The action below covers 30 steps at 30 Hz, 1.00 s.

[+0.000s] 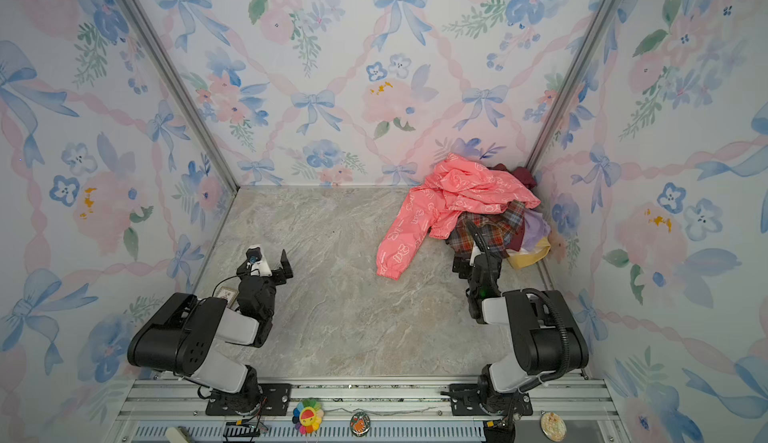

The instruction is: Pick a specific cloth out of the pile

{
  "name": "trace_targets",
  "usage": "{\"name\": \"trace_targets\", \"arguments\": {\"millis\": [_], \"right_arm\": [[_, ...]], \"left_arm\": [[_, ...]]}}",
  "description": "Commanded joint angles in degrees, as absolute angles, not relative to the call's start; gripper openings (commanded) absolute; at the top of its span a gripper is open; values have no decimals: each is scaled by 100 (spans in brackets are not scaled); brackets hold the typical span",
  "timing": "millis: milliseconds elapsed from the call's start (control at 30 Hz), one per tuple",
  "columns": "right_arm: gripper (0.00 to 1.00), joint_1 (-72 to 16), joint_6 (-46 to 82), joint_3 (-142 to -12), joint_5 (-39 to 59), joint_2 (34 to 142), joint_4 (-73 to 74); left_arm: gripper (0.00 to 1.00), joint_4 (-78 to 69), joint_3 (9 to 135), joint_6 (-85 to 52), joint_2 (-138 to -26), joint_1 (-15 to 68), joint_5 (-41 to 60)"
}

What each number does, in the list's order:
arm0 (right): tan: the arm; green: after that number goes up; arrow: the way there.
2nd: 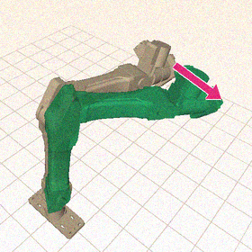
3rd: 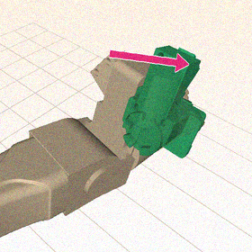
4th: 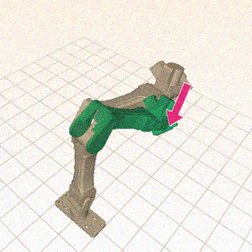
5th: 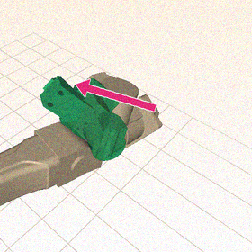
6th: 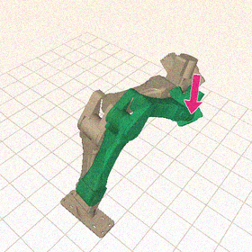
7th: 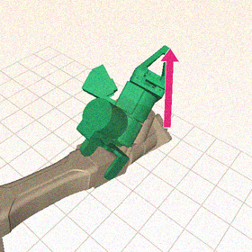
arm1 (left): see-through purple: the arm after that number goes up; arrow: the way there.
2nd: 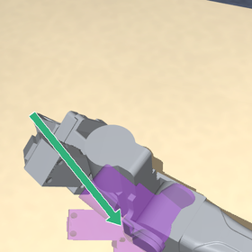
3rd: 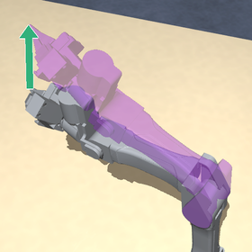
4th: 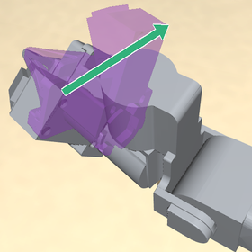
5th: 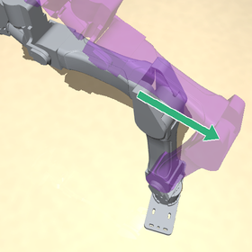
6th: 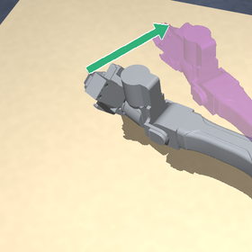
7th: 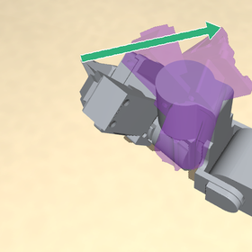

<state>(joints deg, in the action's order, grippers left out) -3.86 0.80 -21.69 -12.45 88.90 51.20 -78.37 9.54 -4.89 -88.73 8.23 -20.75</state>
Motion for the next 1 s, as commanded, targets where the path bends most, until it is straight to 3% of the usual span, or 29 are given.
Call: {"name": "trace_targets", "arguments": {"millis": [0,967], "right_arm": [[97,-422,70,-2206,-1310,8859,5262],[97,-413,62,-2193,-1293,8859,5270]], "left_arm": [[98,-7934,1023,-286,-8926,835,-1851],[98,-7876,1035,-463,-8919,787,-2071]]}}
